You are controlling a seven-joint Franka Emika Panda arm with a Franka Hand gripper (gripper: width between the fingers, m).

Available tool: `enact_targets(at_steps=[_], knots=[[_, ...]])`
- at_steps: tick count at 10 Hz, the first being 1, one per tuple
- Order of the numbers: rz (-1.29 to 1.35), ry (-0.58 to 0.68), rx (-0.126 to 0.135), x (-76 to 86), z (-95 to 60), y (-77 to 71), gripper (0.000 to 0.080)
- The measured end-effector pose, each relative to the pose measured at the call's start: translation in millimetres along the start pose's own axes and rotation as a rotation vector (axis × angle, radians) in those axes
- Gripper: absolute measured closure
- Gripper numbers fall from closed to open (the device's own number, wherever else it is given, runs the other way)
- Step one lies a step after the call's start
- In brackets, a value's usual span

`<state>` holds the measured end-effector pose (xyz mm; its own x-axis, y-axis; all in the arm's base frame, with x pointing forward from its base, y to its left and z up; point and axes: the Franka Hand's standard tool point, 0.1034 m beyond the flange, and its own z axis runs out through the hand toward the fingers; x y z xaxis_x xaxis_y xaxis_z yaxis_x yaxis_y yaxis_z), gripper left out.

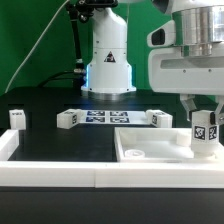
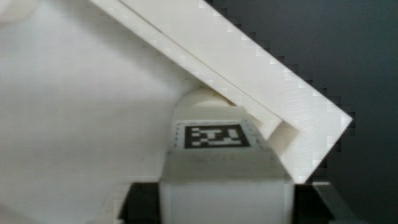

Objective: Assemble one leg

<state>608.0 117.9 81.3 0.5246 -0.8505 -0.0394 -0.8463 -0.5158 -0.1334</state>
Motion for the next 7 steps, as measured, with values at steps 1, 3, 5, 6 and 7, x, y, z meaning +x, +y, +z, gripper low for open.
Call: enact_targets(at_steps=[1, 3, 5, 6, 7], knots=[[0.072, 0.003, -0.002, -1.5, 0.2, -0.4, 0.0506], [0.269, -0.016, 0.010, -0.9, 0.7, -0.5, 0.0506], [0.368, -0.034, 0.028, 1.0, 0.9, -0.6, 0.0506], [0.415, -0.044, 0.033, 1.2, 0.9, -0.5, 0.0506], [0.443, -0.047, 0.033, 0.2, 1.0, -0.9, 0.0506]])
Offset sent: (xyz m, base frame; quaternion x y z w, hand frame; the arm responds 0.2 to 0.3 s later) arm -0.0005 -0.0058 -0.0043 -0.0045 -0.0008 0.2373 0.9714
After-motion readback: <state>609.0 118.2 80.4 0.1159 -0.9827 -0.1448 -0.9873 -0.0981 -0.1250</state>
